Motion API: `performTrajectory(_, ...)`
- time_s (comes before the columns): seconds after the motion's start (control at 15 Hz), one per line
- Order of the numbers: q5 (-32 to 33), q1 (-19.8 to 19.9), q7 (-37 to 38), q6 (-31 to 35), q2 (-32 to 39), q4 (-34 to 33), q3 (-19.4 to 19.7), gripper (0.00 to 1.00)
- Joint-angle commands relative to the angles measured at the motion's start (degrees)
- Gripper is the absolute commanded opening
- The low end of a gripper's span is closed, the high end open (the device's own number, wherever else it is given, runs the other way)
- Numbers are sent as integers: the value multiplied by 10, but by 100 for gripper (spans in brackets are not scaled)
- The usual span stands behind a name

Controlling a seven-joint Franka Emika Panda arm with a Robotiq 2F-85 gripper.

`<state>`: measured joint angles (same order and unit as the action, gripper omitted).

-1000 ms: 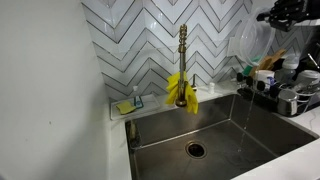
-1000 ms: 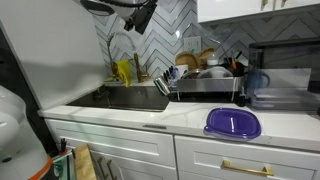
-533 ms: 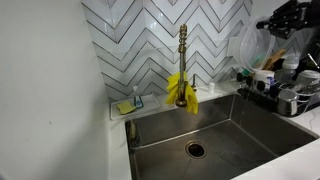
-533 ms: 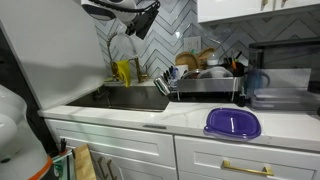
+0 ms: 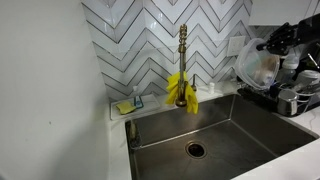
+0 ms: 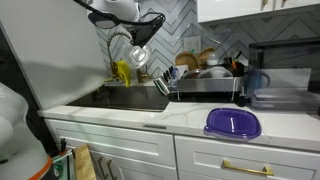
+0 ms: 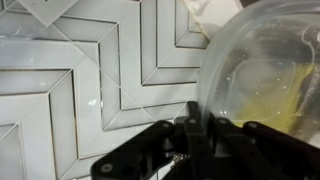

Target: Remove the lid from the container then pour out the contents in the container into sink

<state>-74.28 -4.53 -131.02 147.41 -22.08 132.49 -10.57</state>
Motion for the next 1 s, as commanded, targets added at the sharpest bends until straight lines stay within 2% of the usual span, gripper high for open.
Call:
performTrajectory(0.0, 114, 44, 159, -13, 3, 10, -30, 1)
performTrajectory(0.2, 207, 87, 294, -69, 0, 4, -42, 1)
performTrajectory(0.33, 270, 102, 381, -126, -4, -8, -38, 1)
performTrajectory(0.4, 311, 65, 425, -149, -1, -14, 3, 1)
performTrajectory(0.67, 433, 49, 563, -281, -1, -47, 53, 1)
performTrajectory(0.93, 520, 43, 642, -401, 2, -74, 93, 1)
